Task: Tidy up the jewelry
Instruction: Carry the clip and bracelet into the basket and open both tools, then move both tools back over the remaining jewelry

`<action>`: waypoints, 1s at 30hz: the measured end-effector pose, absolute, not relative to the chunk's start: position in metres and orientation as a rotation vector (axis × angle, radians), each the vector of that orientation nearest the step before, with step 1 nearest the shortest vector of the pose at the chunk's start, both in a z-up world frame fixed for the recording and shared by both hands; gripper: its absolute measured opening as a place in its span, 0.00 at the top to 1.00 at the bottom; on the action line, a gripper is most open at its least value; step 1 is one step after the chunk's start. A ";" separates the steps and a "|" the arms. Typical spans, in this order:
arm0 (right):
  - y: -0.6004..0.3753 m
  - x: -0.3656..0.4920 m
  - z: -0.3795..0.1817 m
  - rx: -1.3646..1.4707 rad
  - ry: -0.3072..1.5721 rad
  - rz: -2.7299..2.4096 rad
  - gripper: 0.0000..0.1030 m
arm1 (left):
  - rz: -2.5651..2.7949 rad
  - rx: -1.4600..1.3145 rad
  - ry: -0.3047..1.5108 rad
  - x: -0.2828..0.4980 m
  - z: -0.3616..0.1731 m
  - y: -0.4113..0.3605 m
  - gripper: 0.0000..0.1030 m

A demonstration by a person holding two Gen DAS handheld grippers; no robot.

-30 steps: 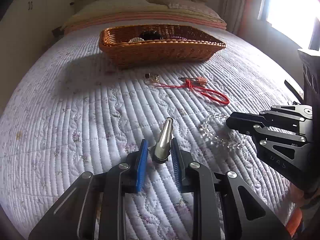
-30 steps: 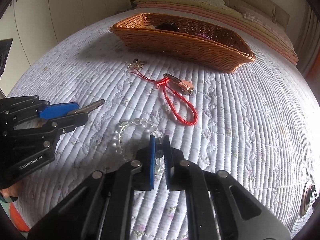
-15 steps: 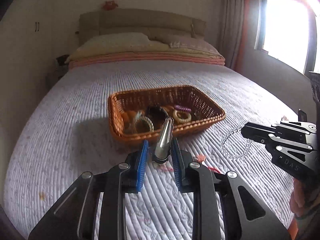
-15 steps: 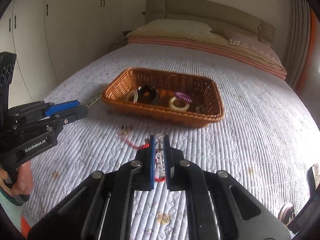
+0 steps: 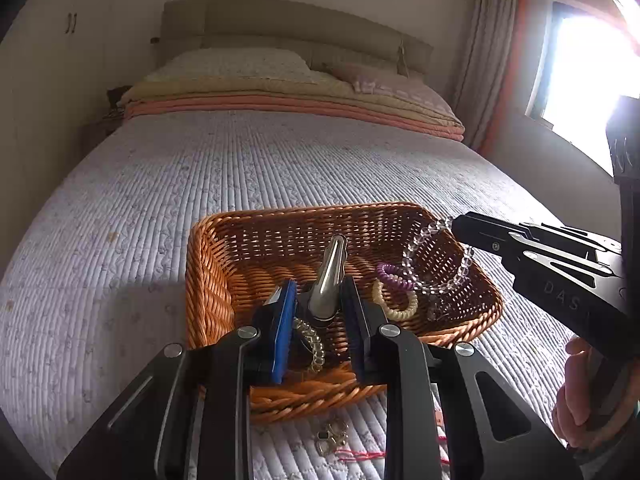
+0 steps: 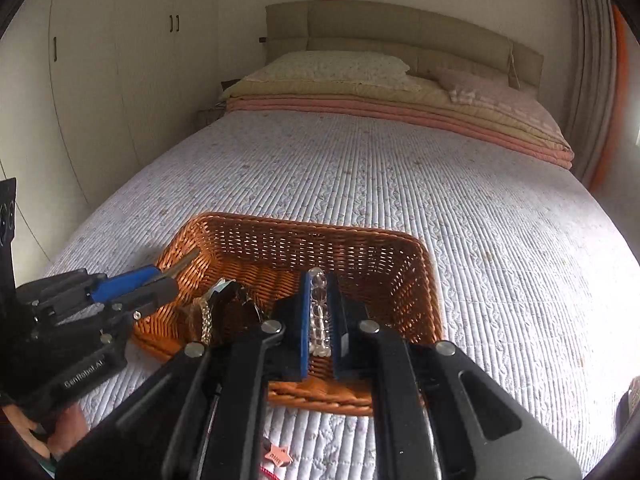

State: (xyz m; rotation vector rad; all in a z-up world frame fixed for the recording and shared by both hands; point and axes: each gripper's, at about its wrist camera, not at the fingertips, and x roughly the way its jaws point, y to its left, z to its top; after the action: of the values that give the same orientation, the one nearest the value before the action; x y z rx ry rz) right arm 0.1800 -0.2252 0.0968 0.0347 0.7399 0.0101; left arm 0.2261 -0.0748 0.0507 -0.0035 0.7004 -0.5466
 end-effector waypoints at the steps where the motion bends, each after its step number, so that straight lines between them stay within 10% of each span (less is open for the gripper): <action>1: -0.225 0.186 0.093 0.038 0.750 0.013 0.94 | -0.540 -0.003 0.711 0.230 0.047 -0.075 0.79; 24: -0.240 0.210 0.040 0.151 0.851 0.011 0.93 | -0.510 0.025 0.766 0.234 0.015 -0.078 0.78; 30: -0.248 0.188 0.056 0.203 0.827 0.049 0.79 | -0.537 0.014 0.733 0.213 0.033 -0.068 0.56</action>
State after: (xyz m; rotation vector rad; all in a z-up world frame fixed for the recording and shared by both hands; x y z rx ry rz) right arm 0.1877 -0.2484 0.0563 0.2027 0.8273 0.0487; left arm 0.2129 -0.0676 0.0332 0.0136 0.7331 -0.5375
